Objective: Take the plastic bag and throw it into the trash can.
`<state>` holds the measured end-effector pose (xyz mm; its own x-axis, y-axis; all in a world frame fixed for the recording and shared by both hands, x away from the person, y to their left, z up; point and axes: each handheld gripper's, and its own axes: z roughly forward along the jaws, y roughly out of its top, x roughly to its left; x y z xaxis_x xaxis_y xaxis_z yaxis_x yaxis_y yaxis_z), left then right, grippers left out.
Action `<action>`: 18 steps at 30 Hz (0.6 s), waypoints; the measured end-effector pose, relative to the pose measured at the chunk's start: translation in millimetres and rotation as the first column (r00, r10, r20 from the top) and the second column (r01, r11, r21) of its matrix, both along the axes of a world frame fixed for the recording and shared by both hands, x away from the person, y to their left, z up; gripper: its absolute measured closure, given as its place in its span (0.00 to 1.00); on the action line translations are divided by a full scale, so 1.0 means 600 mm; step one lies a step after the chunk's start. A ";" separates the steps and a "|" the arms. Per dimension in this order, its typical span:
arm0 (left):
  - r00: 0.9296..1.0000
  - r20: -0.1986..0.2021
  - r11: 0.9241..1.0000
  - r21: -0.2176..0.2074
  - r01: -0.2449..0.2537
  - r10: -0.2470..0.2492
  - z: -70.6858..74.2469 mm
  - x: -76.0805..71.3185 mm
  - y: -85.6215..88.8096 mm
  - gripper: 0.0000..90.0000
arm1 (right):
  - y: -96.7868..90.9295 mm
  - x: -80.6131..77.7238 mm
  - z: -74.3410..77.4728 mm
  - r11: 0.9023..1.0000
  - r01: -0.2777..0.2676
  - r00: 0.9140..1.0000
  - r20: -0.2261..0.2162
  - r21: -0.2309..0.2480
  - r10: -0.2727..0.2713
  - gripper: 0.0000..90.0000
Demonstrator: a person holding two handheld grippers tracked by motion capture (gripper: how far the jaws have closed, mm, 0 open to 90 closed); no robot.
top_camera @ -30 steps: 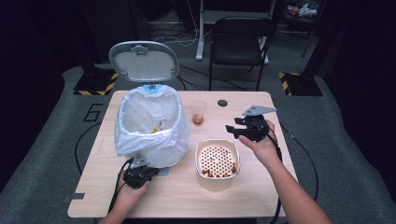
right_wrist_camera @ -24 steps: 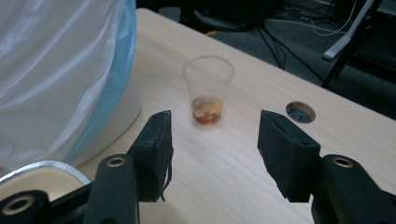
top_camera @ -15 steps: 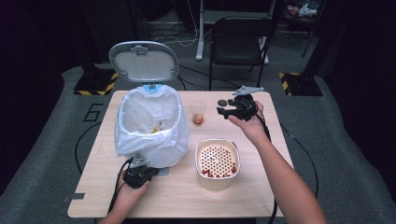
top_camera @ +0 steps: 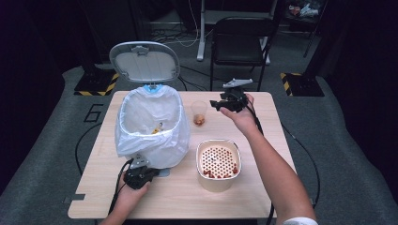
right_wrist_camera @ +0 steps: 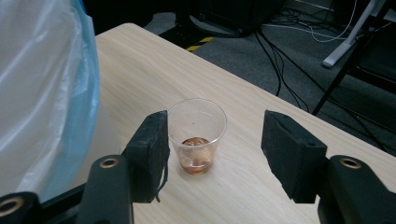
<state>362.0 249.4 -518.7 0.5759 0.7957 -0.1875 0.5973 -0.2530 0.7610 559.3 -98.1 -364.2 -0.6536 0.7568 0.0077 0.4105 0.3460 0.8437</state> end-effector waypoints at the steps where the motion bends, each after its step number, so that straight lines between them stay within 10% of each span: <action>1: 1.000 0.000 1.000 -0.001 0.000 0.000 0.000 0.000 0.000 1.00 | 0.000 0.000 0.000 1.000 0.000 1.000 0.000 0.000 0.000 0.47; 18: 1.000 -0.005 1.000 0.006 0.001 -0.001 0.001 -0.001 0.002 1.00 | 0.026 0.064 -0.066 0.998 0.063 0.997 -0.047 -0.004 -0.063 0.56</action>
